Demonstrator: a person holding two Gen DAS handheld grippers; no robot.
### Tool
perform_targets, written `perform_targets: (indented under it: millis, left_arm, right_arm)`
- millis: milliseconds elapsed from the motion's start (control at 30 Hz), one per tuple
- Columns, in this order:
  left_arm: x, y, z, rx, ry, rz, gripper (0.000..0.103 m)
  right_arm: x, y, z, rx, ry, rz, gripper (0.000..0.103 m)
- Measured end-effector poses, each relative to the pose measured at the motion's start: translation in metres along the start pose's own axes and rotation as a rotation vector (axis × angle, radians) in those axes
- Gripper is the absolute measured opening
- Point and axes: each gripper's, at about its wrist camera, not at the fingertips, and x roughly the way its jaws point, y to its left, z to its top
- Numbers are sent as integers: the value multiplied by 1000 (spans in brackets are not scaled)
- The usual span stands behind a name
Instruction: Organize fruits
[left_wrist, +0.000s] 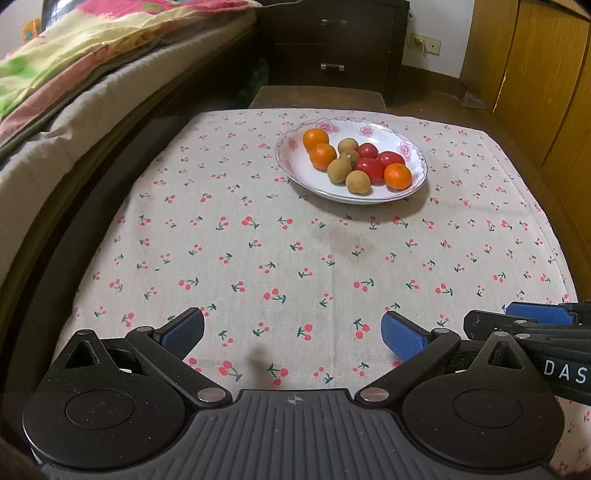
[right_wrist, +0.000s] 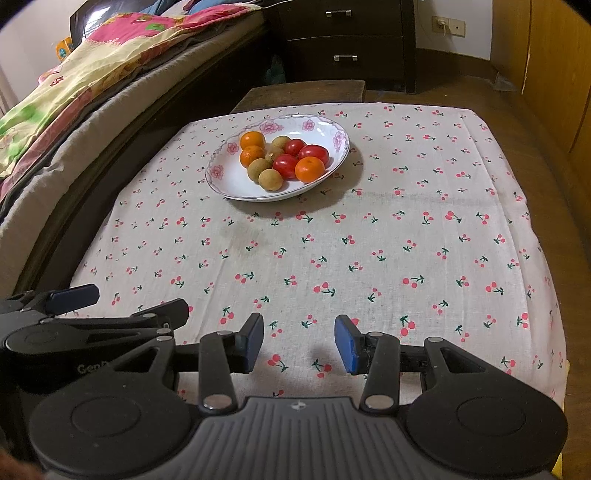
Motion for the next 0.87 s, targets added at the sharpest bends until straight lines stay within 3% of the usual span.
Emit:
perform_targets:
  millis: [867]
  left_arm:
    - [-1, 1, -2, 1, -3, 7, 103]
  right_arm:
    - [0, 0, 0, 0, 1, 1, 43]
